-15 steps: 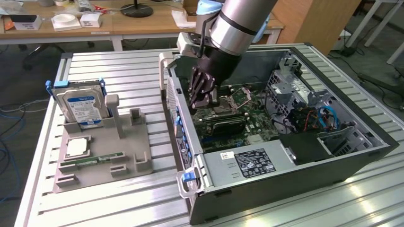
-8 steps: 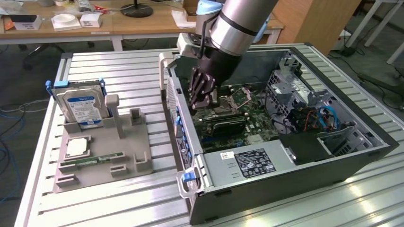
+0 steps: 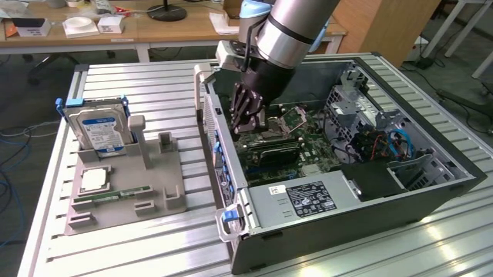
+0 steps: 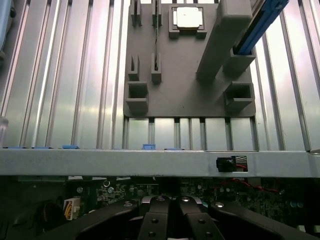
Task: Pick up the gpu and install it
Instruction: 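Press down on the gpu until it lock into place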
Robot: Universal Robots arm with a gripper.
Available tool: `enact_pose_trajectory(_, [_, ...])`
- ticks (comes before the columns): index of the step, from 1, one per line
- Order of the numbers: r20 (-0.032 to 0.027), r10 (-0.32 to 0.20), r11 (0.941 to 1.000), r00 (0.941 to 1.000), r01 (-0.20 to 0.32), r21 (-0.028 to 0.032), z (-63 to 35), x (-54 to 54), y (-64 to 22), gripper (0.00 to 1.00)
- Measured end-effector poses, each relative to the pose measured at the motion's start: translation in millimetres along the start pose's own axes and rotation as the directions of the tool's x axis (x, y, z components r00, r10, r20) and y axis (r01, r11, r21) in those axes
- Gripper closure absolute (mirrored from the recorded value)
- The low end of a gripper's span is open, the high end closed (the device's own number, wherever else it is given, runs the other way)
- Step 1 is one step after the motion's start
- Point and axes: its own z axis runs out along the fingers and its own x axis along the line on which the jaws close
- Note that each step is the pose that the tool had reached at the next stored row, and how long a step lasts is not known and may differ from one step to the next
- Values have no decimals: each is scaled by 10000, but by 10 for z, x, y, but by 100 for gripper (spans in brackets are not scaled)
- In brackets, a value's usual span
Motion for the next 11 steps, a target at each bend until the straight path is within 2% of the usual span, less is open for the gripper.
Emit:
enact_pose_trajectory(4, [1,1,10000,10000,-1,-1,-4,-1,-12,90])
enact_pose_trajectory(7, [0,0,10000,10000,0,-11,-24,-3,-69,90])
enact_pose_trajectory(11, [0,0,10000,10000,0,-60,-34,-4,-98,90])
